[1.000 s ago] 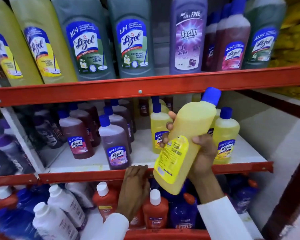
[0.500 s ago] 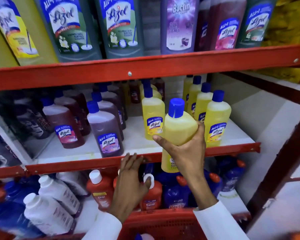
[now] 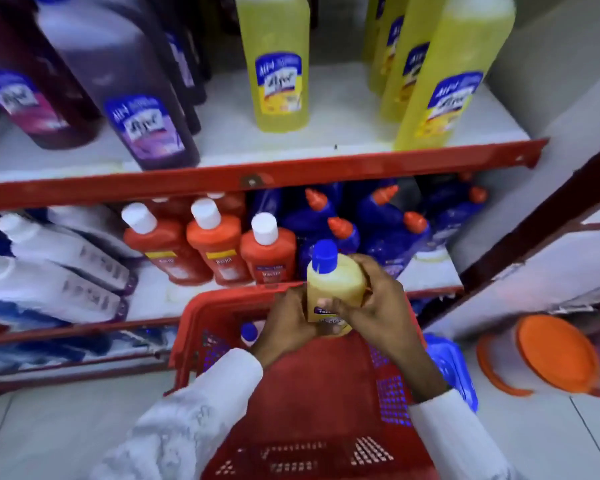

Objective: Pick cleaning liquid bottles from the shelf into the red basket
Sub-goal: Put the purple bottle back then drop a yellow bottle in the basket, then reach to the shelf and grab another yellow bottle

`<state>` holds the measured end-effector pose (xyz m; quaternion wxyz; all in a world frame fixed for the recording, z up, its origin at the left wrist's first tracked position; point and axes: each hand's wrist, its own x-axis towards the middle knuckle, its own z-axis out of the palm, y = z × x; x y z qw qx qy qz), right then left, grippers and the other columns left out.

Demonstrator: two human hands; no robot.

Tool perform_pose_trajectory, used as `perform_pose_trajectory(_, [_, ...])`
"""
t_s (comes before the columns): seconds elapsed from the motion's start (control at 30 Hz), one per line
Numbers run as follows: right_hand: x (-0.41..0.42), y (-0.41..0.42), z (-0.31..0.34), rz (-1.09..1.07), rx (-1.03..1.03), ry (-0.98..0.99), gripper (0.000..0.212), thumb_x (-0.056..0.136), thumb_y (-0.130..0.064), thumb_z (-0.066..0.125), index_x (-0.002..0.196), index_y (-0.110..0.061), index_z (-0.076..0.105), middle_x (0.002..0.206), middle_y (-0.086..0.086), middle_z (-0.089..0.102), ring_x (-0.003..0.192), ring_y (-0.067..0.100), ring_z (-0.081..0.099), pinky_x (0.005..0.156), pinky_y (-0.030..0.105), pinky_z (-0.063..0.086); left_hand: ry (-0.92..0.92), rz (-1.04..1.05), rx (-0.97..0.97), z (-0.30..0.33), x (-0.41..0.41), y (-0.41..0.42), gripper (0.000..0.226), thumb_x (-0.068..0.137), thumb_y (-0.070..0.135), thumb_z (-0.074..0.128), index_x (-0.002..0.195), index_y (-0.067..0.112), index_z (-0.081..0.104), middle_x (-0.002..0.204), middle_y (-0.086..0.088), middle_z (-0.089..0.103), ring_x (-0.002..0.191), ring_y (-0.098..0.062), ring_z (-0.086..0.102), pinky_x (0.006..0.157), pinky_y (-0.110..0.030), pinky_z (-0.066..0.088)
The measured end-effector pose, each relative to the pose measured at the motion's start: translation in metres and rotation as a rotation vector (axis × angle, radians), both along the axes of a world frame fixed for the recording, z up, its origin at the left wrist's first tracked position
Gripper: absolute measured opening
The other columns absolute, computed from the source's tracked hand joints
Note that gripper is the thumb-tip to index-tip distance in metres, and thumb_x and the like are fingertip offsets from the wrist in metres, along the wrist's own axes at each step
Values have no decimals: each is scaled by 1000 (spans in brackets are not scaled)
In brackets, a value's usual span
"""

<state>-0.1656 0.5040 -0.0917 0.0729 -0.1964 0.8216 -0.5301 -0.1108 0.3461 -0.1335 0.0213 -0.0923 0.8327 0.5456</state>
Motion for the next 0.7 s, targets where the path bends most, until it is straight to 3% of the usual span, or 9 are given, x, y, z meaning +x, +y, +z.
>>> perform_pose_trajectory(0.1, [-3, 6, -47, 14, 160, -44, 67, 51, -30, 96, 112, -22, 69, 102, -1, 77, 88, 13, 68, 80, 29, 54, -112, 56, -67, -49, 0, 9, 45, 54, 19, 93, 94, 18, 72, 89, 3, 76, 78, -1, 66, 69, -22, 54])
perform_pose_trajectory(0.2, [-7, 6, -91, 36, 256, -113, 64, 48, -22, 95, 108, -18, 74, 101, 4, 79, 88, 15, 70, 85, 31, 55, -287, 138, -140, -100, -2, 17, 55, 47, 40, 85, 95, 16, 73, 92, -5, 78, 85, -17, 71, 72, -32, 56])
perform_pose_trajectory(0.3, [-10, 4, -117, 44, 275, -198, 59, 48, -30, 82, 104, -16, 76, 98, 6, 79, 86, 13, 69, 84, 32, 55, -386, 174, -180, -140, -2, 20, 45, 51, 33, 82, 89, 11, 74, 90, -15, 77, 87, -27, 72, 71, -39, 56])
perform_pose_trajectory(0.37, [-11, 1, -129, 74, 324, -248, 53, 52, -28, 85, 103, -15, 76, 98, 7, 79, 87, 16, 70, 85, 32, 55, -390, 234, -171, -158, -2, 22, 37, 49, 28, 77, 81, 8, 74, 83, -16, 77, 82, -28, 72, 65, -39, 54])
perform_pose_trajectory(0.47, [-16, -3, -145, 103, 402, -229, 34, 62, -20, 88, 95, -16, 78, 92, 6, 80, 86, 20, 74, 84, 37, 56, -342, 339, -55, -187, -1, 24, 39, 40, 29, 71, 76, 13, 74, 78, -7, 76, 74, -17, 68, 63, -40, 58])
perform_pose_trajectory(0.6, [-23, -10, -151, 148, 464, -258, 35, 60, -29, 86, 91, -16, 78, 89, 7, 80, 88, 21, 74, 84, 33, 56, -279, 353, -36, -180, 0, 26, 25, 45, 24, 72, 70, 23, 73, 75, -3, 75, 68, -1, 59, 64, -39, 58])
perform_pose_trajectory(0.7, [-27, -10, -144, 152, 423, -266, 52, 56, -34, 88, 102, -14, 77, 99, 6, 80, 92, 18, 73, 87, 28, 54, -248, 341, -84, -134, 1, 27, 23, 56, 19, 70, 78, 18, 74, 79, 1, 75, 75, -5, 60, 64, -25, 53])
